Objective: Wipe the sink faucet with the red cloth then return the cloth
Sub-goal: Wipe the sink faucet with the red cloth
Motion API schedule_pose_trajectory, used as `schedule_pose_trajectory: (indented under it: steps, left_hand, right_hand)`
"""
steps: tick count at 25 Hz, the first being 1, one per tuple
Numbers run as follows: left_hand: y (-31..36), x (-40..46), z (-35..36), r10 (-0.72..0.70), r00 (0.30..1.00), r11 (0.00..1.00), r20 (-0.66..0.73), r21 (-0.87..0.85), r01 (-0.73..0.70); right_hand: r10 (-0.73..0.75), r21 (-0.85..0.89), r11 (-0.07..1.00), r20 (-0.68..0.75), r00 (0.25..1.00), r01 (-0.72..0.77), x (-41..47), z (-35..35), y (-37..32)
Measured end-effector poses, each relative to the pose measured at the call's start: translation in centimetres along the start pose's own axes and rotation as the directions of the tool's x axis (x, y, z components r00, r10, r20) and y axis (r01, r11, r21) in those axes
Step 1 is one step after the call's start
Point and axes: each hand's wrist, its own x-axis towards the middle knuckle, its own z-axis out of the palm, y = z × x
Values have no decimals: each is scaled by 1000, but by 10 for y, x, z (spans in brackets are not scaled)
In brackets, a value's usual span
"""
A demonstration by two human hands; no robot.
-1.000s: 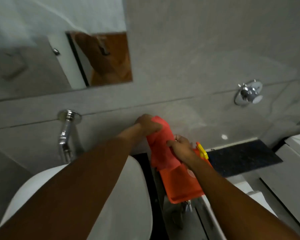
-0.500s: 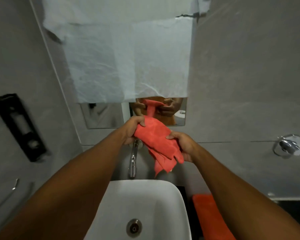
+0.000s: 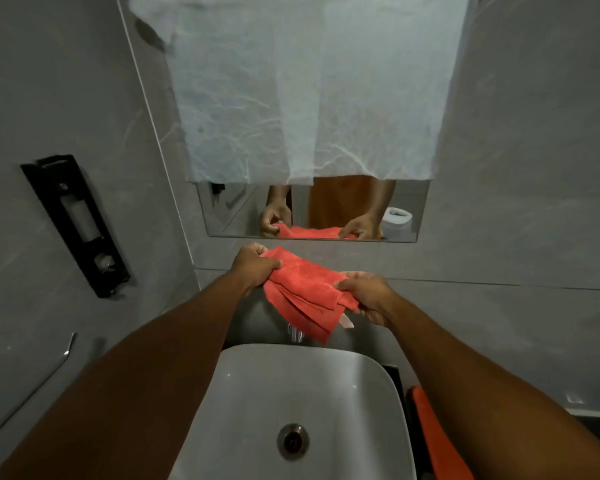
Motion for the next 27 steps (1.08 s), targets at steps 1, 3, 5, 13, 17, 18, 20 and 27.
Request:
schedule_pose_trajectory:
  steps: [1, 3, 5, 13, 17, 18, 20, 27]
  left_hand:
    - [-8, 4, 5, 3, 1000, 999, -11, 44, -3]
    - [-23, 13, 15, -11, 1000, 995, -23, 100, 13]
    - [-36, 18, 23, -26, 999, 993, -27, 116, 29]
    - [-31, -1, 60, 80, 988, 908, -133, 419, -18]
    - [-16, -30, 100, 76, 997, 853, -15, 519, -57]
    - [-17, -34, 107, 52, 999, 830, 10, 556, -49]
    - [-20, -37, 113, 34, 999, 797, 31, 602, -46]
    - [-23, 0, 100, -228, 874, 937, 429, -148, 317]
  right_hand:
    - [1, -46, 999, -44, 999, -3, 7, 1, 7]
    - [-11, -96, 995, -127, 992, -1, 23, 2, 22]
    - [-32, -102, 995, -172, 985, 14, 33, 3, 32]
    - [-744, -903, 313, -41, 667, 294, 31, -12, 27]
    - [-867, -984, -139, 174, 468, 108, 38, -14, 0]
    - [-855, -983, -168, 180, 487, 67, 42, -16, -4]
    - [-839, -970, -241, 219, 498, 20, 54, -25, -1]
    - [-902, -966, -254, 255, 348, 49, 99, -30, 13]
